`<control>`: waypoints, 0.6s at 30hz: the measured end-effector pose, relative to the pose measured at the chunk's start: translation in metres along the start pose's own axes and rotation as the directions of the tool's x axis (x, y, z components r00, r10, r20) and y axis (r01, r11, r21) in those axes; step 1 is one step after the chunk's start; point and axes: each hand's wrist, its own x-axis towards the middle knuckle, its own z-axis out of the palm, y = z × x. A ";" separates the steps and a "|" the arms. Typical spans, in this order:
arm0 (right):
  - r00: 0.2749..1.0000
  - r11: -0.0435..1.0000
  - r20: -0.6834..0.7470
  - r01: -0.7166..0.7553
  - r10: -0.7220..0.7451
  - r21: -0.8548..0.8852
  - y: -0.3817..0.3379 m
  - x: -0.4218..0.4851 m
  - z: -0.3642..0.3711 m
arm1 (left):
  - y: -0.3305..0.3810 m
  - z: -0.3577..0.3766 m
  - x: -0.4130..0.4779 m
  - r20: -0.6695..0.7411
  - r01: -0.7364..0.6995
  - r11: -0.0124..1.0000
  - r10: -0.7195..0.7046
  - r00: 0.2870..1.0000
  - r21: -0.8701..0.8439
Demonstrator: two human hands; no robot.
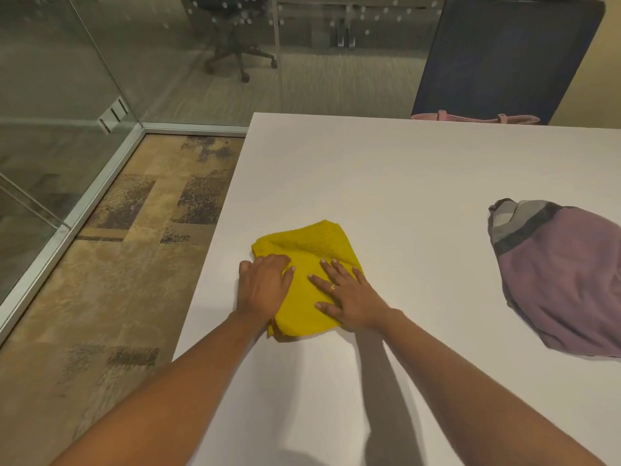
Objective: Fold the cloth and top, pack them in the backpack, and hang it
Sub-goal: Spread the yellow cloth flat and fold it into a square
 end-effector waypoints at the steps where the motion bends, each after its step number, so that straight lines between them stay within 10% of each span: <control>1: 0.998 0.999 0.042 0.036 -0.036 0.016 0.007 -0.002 -0.006 | 0.002 -0.003 0.003 -0.036 -0.003 1.000 0.002 0.999 -0.028; 10: 0.988 0.981 0.152 0.003 -0.033 0.195 0.065 -0.010 -0.050 | 0.029 -0.003 0.024 -0.006 0.091 0.929 -0.100 0.995 -0.359; 14: 0.985 0.947 -0.122 -0.079 0.123 0.311 0.073 -0.025 -0.042 | 0.038 0.005 0.031 0.120 0.237 0.829 -0.205 0.971 -0.507; 18: 0.540 0.680 -0.458 -0.339 0.706 0.649 0.071 -0.049 -0.036 | 0.049 0.008 0.046 0.253 0.399 0.684 -0.308 0.917 -0.611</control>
